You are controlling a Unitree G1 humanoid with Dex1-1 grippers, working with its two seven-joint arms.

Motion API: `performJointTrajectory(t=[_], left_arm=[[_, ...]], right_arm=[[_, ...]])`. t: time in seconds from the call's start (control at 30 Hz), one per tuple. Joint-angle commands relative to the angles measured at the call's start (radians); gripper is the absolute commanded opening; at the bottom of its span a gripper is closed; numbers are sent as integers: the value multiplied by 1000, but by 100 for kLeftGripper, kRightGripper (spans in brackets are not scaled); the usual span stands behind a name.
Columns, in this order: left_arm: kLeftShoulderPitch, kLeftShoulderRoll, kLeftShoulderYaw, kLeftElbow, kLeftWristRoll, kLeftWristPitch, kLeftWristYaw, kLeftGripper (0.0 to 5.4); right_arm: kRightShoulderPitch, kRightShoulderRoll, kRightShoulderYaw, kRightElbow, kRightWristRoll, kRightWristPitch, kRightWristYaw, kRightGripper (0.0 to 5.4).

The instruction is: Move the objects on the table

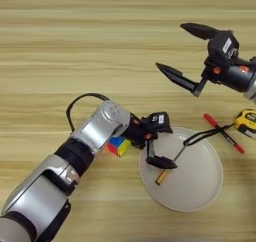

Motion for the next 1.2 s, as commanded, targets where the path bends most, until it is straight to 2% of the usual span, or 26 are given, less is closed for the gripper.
performJointTrajectory(t=[0.03,0.13,0.43,0.73,1.2], left_arm=[[-68,-44,-19,157,56,-47,-5,537],[-101,-72,-24,252,93,-86,-1,537],[-161,-124,-13,433,169,-154,28,537],[-224,-169,28,608,220,-211,154,537],[-256,-199,78,706,283,-259,288,537]], right_arm=[[-21,-8,-9,-21,-4,22,-5,540],[-23,-7,-10,-28,-4,28,-9,540],[-30,-3,-8,-32,-4,35,-20,540],[-26,-2,-7,-40,-3,36,-27,540],[-18,4,2,-38,-6,32,-30,540]])
